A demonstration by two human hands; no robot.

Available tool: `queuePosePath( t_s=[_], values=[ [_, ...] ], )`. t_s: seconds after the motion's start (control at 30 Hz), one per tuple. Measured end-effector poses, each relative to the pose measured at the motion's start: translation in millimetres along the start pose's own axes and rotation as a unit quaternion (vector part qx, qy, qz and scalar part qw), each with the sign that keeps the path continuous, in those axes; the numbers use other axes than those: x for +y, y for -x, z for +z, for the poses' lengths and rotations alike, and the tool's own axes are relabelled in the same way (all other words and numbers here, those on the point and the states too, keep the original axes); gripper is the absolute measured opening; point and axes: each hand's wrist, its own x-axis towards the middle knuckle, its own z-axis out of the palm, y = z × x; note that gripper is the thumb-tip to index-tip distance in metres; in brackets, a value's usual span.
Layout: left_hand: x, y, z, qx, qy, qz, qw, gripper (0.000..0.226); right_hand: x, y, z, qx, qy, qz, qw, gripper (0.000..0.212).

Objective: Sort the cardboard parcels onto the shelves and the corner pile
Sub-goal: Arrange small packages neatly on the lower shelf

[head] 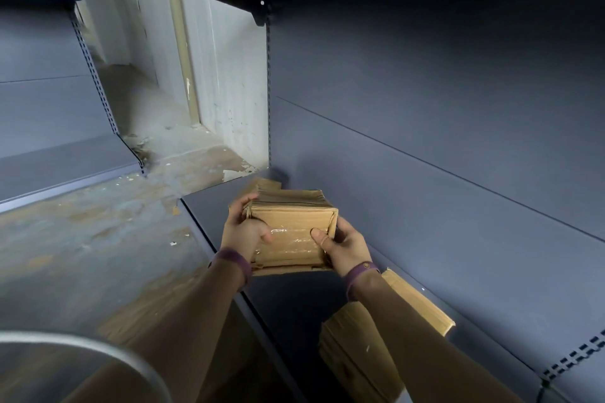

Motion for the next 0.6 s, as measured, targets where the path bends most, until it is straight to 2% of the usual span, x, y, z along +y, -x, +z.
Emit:
queuePosePath(
  t_s=[0.03,0.13,0.2,0.27,0.33,0.43,0.53,0.6],
  values=[
    [0,0,0,0.001,0.002,-0.007,1.0,0.074,0,-1,3,0.007,0.012,-0.004,1.0,0.035],
    [-1,0,4,0.008,-0.055,-0.003,0.998,0.087,-1,-1,12,0.038,0.024,-0.004,0.999,0.038],
    [-1,4,9,0.054,-0.114,0.016,0.992,0.094,-4,-2,16,0.085,0.048,-0.004,0.995,0.039],
    [1,9,14,0.094,-0.212,0.043,0.972,0.095,-8,-1,21,0.133,0.067,0.003,0.989,0.052],
    [-2,11,22,0.051,-0.288,0.054,0.955,0.094,-11,1,26,0.154,0.079,0.013,0.985,0.057],
    [-4,16,31,-0.022,-0.274,-0.007,0.962,0.11,-14,9,33,0.161,0.138,0.006,0.977,0.051],
    [-2,15,35,0.001,-0.254,-0.009,0.967,0.12,-14,19,39,0.165,0.163,-0.015,0.973,0.045],
    [0,13,34,0.017,-0.245,0.008,0.969,0.124,-10,24,46,0.165,0.187,-0.063,0.966,0.046]
  ],
)
